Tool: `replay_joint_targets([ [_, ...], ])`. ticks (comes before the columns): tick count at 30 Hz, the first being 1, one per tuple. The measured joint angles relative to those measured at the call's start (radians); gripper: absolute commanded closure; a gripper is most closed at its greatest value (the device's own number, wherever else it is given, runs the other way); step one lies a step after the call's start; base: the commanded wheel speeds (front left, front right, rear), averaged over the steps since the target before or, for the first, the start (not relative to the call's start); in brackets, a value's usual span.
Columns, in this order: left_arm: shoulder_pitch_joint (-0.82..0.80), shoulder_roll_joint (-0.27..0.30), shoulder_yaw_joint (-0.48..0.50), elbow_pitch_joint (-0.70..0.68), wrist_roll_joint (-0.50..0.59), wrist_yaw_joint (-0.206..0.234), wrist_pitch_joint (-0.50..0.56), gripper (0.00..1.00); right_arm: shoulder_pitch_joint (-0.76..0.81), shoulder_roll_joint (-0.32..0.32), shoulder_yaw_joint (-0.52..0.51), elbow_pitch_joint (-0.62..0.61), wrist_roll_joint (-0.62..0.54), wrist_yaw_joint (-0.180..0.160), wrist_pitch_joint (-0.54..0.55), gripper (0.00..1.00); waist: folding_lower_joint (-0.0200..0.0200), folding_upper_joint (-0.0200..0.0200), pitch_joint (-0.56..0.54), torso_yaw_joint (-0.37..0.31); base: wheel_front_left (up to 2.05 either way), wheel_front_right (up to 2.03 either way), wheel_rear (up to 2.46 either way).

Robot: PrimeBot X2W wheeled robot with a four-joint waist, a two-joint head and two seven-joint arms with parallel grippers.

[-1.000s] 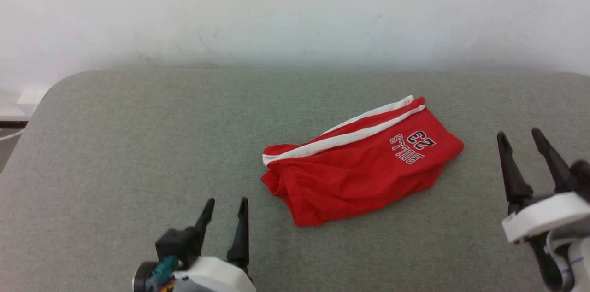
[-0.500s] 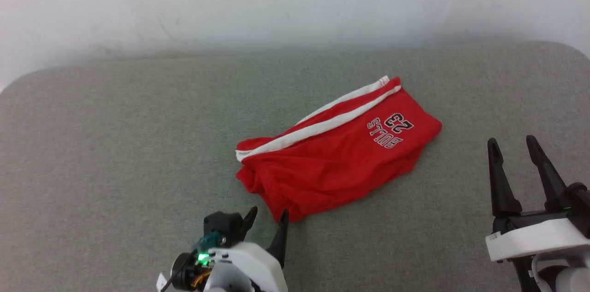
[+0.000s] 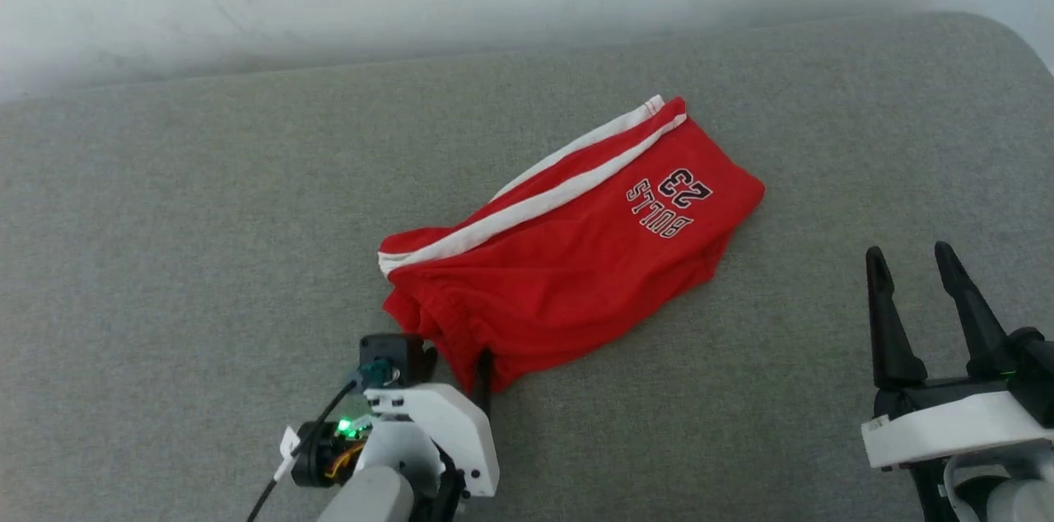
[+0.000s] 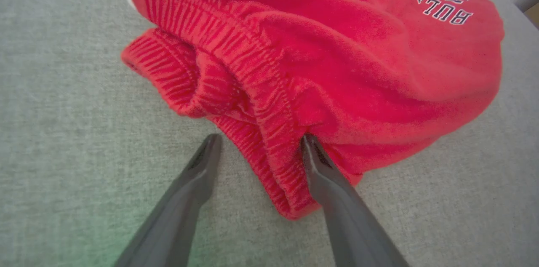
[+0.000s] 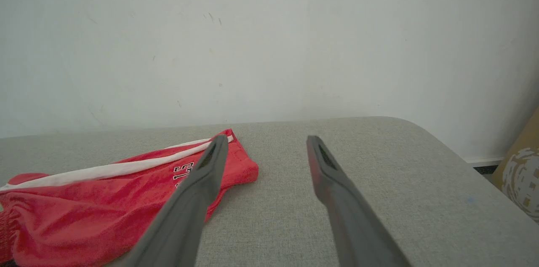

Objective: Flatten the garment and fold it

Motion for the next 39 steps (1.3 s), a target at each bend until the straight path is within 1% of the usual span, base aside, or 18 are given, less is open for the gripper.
replay_joint_targets([
  [3,-0.020,0.007,-0.008,0.001,0.001,0.002,0.049,0.00,-0.001,0.004,0.004,0.004,0.001,0.000,-0.006,0.00,-0.0001,0.0000,0.015,-0.003,0.00,0.00,0.00],
  [5,-0.028,0.012,-0.016,-0.002,0.002,0.000,0.073,1.00,-0.002,0.005,0.007,0.008,0.001,0.000,-0.007,0.00,-0.0001,0.0000,0.023,-0.002,0.00,0.00,0.00],
  [7,-0.038,0.015,-0.021,-0.006,0.002,-0.001,0.086,1.00,-0.006,0.004,0.009,0.013,0.001,0.000,-0.008,0.00,0.0000,0.0000,0.027,0.003,0.00,0.00,0.00],
  [10,-0.039,0.018,-0.025,-0.016,0.000,-0.017,0.082,1.00,-0.014,-0.013,0.012,0.021,0.000,0.000,0.004,0.00,0.0001,0.0000,0.026,0.016,0.00,0.00,0.00],
  [13,-0.029,0.018,-0.032,-0.037,0.000,-0.027,0.047,1.00,-0.023,-0.051,0.026,0.034,0.001,0.000,0.067,0.00,0.0001,0.0000,0.018,0.032,0.00,0.00,0.00],
  [15,-0.012,0.018,-0.039,-0.057,0.001,-0.033,0.024,1.00,-0.045,-0.081,0.037,0.049,0.017,0.000,0.137,0.00,0.0001,0.0000,0.012,0.045,0.00,0.00,0.00],
  [19,0.000,0.022,-0.049,-0.113,0.006,-0.043,-0.009,1.00,-0.117,-0.138,0.091,0.101,0.071,0.000,0.326,0.00,0.0001,-0.0001,0.005,0.078,0.00,0.00,0.00],
  [20,0.000,0.025,-0.054,-0.126,0.010,-0.044,-0.012,1.00,-0.144,-0.143,0.097,0.117,0.095,0.000,0.364,0.00,0.0001,-0.0001,0.005,0.086,0.00,0.00,0.00],
  [22,-0.001,0.026,-0.064,-0.148,0.021,-0.044,-0.012,1.00,-0.212,-0.137,0.099,0.164,0.163,0.000,0.440,0.00,0.0000,-0.0001,0.009,0.101,0.00,0.00,0.00],
  [23,-0.001,0.027,-0.069,-0.156,0.024,-0.046,-0.012,1.00,-0.249,-0.138,0.104,0.193,0.179,0.000,0.474,0.00,0.0001,-0.0001,0.012,0.108,0.00,0.00,0.00],
  [27,-0.003,0.024,-0.094,-0.179,0.032,-0.054,-0.007,1.00,-0.388,-0.148,0.102,0.346,0.183,0.000,0.595,0.00,0.0001,-0.0001,0.035,0.131,0.00,0.00,0.00],
  [33,-0.023,0.009,-0.126,-0.186,0.040,-0.070,-0.009,1.00,-0.543,-0.155,0.077,0.564,0.092,-0.001,0.690,0.00,0.0001,-0.0002,0.069,0.174,0.00,0.00,0.00],
  [35,-0.026,0.005,-0.135,-0.186,0.040,-0.072,-0.009,1.00,-0.576,-0.156,0.087,0.616,0.071,-0.001,0.715,0.00,0.0001,-0.0002,0.079,0.188,0.00,0.00,0.00],
  [39,-0.039,-0.005,-0.150,-0.184,0.042,-0.079,-0.015,1.00,-0.616,-0.177,0.120,0.693,0.036,-0.001,0.725,0.00,0.0000,-0.0001,0.098,0.214,0.00,0.00,0.00],
])
